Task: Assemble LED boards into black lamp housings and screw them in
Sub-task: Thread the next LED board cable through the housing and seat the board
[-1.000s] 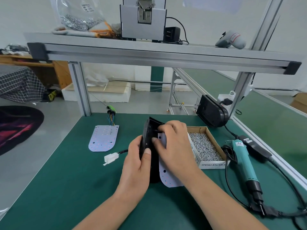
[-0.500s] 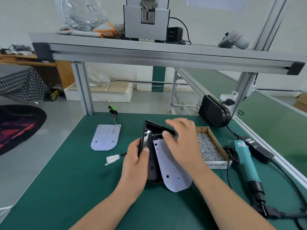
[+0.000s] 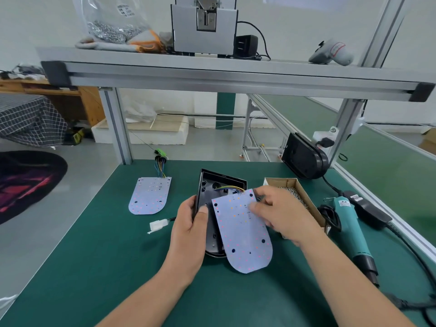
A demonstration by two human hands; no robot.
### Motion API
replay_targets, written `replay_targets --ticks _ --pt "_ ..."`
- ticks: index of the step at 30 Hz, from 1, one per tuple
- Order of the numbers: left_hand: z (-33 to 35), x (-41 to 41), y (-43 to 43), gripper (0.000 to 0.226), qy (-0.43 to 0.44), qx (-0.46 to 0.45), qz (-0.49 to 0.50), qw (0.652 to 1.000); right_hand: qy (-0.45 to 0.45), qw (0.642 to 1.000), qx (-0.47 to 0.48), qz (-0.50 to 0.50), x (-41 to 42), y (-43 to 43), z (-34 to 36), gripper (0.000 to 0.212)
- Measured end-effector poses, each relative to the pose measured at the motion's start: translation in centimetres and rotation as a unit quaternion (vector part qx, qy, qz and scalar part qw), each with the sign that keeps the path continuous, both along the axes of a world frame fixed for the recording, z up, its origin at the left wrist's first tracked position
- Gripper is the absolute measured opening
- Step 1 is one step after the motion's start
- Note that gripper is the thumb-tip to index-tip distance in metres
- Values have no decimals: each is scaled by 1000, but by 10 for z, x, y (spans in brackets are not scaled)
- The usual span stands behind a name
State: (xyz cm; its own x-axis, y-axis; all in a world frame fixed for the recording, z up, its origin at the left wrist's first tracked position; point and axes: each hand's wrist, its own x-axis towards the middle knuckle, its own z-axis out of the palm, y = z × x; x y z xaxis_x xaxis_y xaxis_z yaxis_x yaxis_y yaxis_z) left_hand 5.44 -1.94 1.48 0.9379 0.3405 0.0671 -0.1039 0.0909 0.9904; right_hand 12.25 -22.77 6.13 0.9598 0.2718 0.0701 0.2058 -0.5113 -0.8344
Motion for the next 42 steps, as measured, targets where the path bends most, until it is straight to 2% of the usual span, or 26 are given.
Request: replay_targets --ticks 1,3,7,10,14,19,21,22,24,26,28,30,32,38,42 --pt "0 -1 0 24 -3 8 -3 1000 25 996 87 -9 0 2 -2 12" --pt "0 -2 -2 24 -12 18 -18 1000 35 983 178 -18 -2 9 -4 16" --pt "0 -4 -2 50 -28 3 -41 999 24 975 217 -38 -5 25 -5 11" --pt "-2 -3 -1 50 -19 6 -58 998 -35 986 153 -61 -6 26 -7 12" --pt "-4 -4 -1 47 -17 8 -58 998 -132 988 -6 -73 -6 26 -10 46" --pt "-6 -2 3 36 -16 3 -54 998 -232 967 -55 -87 -6 28 -13 43" --pt "-5 -1 4 36 -11 -5 -54 998 -240 967 -45 -75 -5 26 -15 45" --pt "-5 -1 4 34 -11 -8 -52 999 -219 973 -8 -68 -5 23 -14 46" --pt "-3 -1 4 30 -11 -20 -47 999 -144 975 151 -83 -3 20 -11 36" --pt "-1 -3 3 29 -5 -50 -62 997 -61 941 313 -110 2 16 -10 25" --pt "1 -5 3 30 2 -88 -97 991 6 934 349 -81 6 13 -13 29" --pt "3 -7 4 30 7 -111 -128 985 51 949 311 6 1 16 -18 42" --pt "3 -7 6 31 10 -126 -152 980 59 963 255 58 -3 22 -24 44" --pt "4 -5 11 30 25 -136 -169 976 46 973 218 52 -7 32 -20 39" --pt "4 -6 9 23 35 -120 -142 982 -25 992 106 71 -9 35 -25 21"
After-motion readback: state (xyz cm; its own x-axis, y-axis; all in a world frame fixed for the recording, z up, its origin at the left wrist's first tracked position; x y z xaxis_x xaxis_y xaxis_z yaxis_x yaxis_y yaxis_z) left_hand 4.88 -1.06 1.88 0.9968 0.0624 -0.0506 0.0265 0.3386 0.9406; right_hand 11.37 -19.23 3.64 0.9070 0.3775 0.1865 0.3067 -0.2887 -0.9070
